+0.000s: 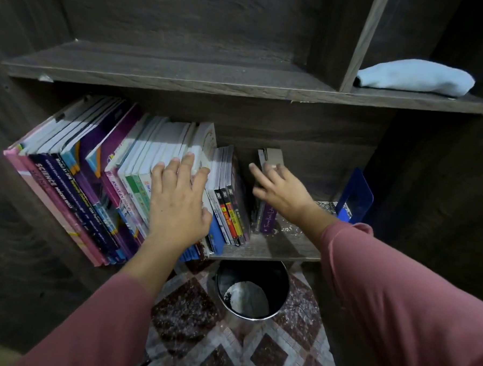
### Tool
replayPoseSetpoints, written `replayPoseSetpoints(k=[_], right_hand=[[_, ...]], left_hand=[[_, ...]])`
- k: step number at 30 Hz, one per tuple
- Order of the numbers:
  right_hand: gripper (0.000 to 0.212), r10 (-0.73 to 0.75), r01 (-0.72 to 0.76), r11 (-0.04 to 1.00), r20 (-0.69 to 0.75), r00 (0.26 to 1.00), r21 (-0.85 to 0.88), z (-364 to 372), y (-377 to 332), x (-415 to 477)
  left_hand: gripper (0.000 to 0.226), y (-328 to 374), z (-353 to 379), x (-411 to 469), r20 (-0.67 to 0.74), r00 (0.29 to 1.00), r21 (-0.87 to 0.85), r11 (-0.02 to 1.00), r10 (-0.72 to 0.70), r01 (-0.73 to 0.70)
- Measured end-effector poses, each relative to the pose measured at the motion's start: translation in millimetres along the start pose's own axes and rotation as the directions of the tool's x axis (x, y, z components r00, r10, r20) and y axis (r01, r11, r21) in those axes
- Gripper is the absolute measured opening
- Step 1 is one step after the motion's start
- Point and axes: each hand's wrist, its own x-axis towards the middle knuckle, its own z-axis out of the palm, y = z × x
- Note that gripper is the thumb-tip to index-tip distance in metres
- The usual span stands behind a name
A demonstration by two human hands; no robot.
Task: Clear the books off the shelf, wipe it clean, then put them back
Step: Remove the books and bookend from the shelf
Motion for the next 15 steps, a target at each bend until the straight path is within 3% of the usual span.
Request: replayPoseSetpoints(k=[5, 7, 12, 15], right_hand=[[0.053, -0.147, 0.146, 0.961, 0.014, 0.989, -0.235, 7.7, 4.4, 0.7], [0.043, -0.139, 0.128, 0.948, -0.019, 0.99, -0.293, 6.7, 13.3, -1.3], [0.016, 0.145, -0.153, 0.988, -0.203, 0.968, -0.024, 10.9, 39.0, -39.8], [0.049, 0.357, -0.315, 0.914, -0.14, 0.923, 0.257, -4.6, 37.5, -80.5]], left_hand=[[0.076, -1.4, 1.7, 0.1, 0.003, 1.0, 0.002, 1.0, 0.008, -0.008], [0.076, -0.1, 0.4, 0.1, 0.009, 1.0, -0.001, 1.0, 0.003, -0.003], [0.086, 16.4, -10.2, -1.3, 0.051, 0.996, -0.063, 0.995, -0.071, 0.074], [0.097, 39.2, -17.5, -5.3, 0.0, 1.0, -0.16, 0.987, 0.026, -0.025]])
